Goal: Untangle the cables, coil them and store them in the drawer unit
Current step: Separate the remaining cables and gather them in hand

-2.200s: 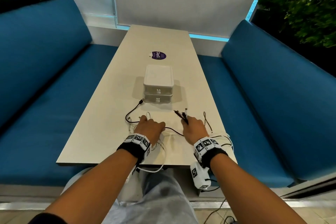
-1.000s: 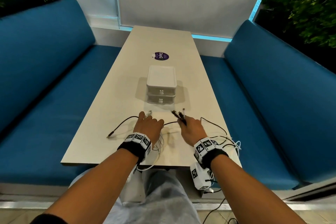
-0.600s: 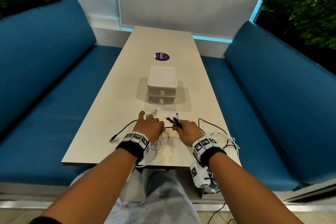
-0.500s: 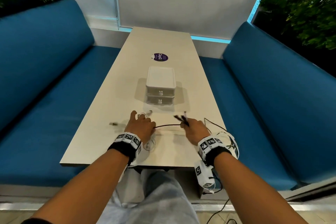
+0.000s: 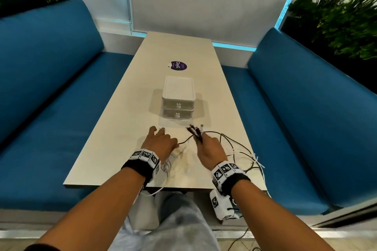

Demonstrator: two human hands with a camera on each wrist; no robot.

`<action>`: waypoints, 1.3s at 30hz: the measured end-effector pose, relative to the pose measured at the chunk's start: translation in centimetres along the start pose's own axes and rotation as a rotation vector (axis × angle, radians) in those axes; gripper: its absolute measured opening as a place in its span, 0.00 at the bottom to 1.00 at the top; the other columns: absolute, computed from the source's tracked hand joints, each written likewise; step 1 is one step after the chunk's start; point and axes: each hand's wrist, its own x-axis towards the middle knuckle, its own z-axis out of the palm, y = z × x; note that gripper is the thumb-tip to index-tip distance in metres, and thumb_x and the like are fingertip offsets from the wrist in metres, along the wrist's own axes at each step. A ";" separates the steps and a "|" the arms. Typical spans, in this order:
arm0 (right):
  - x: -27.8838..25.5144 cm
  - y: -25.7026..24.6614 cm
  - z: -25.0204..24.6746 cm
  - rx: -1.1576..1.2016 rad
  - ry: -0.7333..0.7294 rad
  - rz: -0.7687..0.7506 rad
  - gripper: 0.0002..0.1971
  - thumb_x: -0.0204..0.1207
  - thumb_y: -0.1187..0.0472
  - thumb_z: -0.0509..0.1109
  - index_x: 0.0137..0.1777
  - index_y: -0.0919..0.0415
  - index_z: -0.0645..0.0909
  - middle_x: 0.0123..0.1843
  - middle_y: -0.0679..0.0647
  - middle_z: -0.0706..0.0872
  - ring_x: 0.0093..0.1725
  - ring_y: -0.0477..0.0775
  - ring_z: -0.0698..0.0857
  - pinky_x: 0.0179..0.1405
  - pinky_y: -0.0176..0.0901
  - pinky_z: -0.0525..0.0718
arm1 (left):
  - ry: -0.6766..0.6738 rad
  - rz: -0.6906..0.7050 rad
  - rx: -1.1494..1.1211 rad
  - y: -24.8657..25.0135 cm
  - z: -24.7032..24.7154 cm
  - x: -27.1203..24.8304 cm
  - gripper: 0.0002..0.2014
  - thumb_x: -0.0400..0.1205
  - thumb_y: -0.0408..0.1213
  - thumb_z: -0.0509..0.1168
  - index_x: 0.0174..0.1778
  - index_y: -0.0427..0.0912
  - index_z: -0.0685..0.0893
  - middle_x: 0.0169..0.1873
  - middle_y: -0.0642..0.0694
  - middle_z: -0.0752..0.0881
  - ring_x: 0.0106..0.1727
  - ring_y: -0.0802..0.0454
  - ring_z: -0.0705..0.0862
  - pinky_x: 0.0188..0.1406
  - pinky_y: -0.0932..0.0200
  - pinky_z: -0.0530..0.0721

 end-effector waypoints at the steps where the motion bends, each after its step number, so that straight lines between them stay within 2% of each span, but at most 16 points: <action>1: 0.1 -0.4 0.6 0.000 -0.043 -0.034 0.18 0.87 0.49 0.55 0.65 0.61 0.76 0.51 0.66 0.87 0.49 0.70 0.83 0.45 0.56 0.82 | 0.028 0.014 -0.002 0.1 0.0 0.1 0.17 0.90 0.50 0.47 0.60 0.53 0.80 0.54 0.49 0.87 0.69 0.43 0.73 0.71 0.38 0.57; 5: 0.4 -1.0 1.8 0.004 -0.163 -0.064 0.14 0.86 0.52 0.57 0.60 0.60 0.77 0.52 0.64 0.87 0.53 0.67 0.83 0.43 0.51 0.78 | 0.122 0.068 -0.004 0.5 0.2 0.2 0.15 0.90 0.47 0.48 0.61 0.55 0.80 0.56 0.53 0.86 0.65 0.47 0.74 0.70 0.42 0.61; 10: 0.6 -0.3 1.4 -0.051 -0.172 -0.048 0.15 0.86 0.49 0.56 0.61 0.57 0.77 0.49 0.64 0.86 0.47 0.66 0.84 0.46 0.56 0.83 | 0.174 0.083 0.014 -0.2 1.2 0.2 0.15 0.89 0.51 0.50 0.60 0.52 0.80 0.54 0.52 0.86 0.66 0.47 0.76 0.69 0.43 0.62; 13: 0.7 1.1 0.6 -0.096 -0.148 0.025 0.16 0.86 0.49 0.56 0.63 0.57 0.77 0.50 0.64 0.85 0.48 0.67 0.83 0.47 0.55 0.83 | 0.159 0.060 -0.011 -1.2 1.8 0.3 0.12 0.89 0.49 0.52 0.60 0.52 0.79 0.55 0.52 0.84 0.66 0.46 0.75 0.69 0.42 0.61; 18: 0.2 2.4 0.0 -0.230 -0.152 0.037 0.16 0.86 0.48 0.55 0.63 0.57 0.75 0.51 0.63 0.84 0.48 0.67 0.84 0.43 0.52 0.82 | 0.202 0.081 0.012 -1.8 1.9 0.5 0.05 0.84 0.42 0.63 0.52 0.56 0.83 0.45 0.54 0.85 0.58 0.47 0.80 0.62 0.42 0.62; 23: 0.1 1.4 0.3 -0.197 -0.118 0.043 0.16 0.86 0.49 0.56 0.62 0.58 0.76 0.51 0.63 0.84 0.49 0.67 0.83 0.45 0.53 0.83 | 0.176 0.096 0.070 -0.7 1.4 0.7 0.09 0.88 0.42 0.57 0.59 0.54 0.81 0.51 0.52 0.85 0.62 0.45 0.77 0.67 0.40 0.63; 25: 0.4 0.1 0.9 -0.149 -0.118 -0.009 0.16 0.86 0.49 0.56 0.62 0.58 0.76 0.51 0.64 0.85 0.50 0.68 0.83 0.46 0.55 0.83 | 0.170 0.100 0.081 0.2 0.9 0.9 0.11 0.88 0.42 0.55 0.61 0.55 0.81 0.53 0.52 0.85 0.63 0.45 0.76 0.69 0.41 0.61; 29: 0.9 -1.0 1.4 -0.126 -0.106 -0.057 0.15 0.86 0.50 0.56 0.62 0.58 0.76 0.50 0.63 0.86 0.50 0.68 0.84 0.45 0.55 0.84 | 0.214 0.112 0.068 1.0 0.3 1.1 0.11 0.88 0.42 0.56 0.60 0.56 0.82 0.54 0.53 0.86 0.63 0.46 0.76 0.69 0.41 0.61; 34: 0.9 -0.3 1.1 -0.245 -0.120 -0.094 0.16 0.86 0.47 0.54 0.62 0.57 0.73 0.47 0.63 0.85 0.45 0.68 0.84 0.43 0.57 0.85 | 0.262 0.147 0.080 0.5 0.3 1.1 0.13 0.88 0.49 0.56 0.55 0.53 0.86 0.53 0.52 0.86 0.62 0.46 0.78 0.69 0.41 0.63; 37: 0.7 0.6 0.6 -0.338 -0.136 -0.119 0.17 0.87 0.46 0.53 0.64 0.58 0.71 0.48 0.63 0.85 0.44 0.68 0.84 0.40 0.55 0.83 | 0.251 0.161 0.032 0.0 0.5 1.3 0.13 0.88 0.49 0.56 0.58 0.52 0.84 0.55 0.51 0.85 0.64 0.45 0.77 0.67 0.42 0.64; 39: 0.5 1.8 0.0 -0.419 -0.137 -0.102 0.16 0.88 0.49 0.53 0.65 0.59 0.71 0.49 0.63 0.85 0.46 0.68 0.85 0.39 0.53 0.81 | 0.235 0.151 -0.007 -0.9 0.8 1.2 0.12 0.87 0.47 0.57 0.62 0.52 0.80 0.59 0.51 0.83 0.65 0.45 0.75 0.65 0.44 0.66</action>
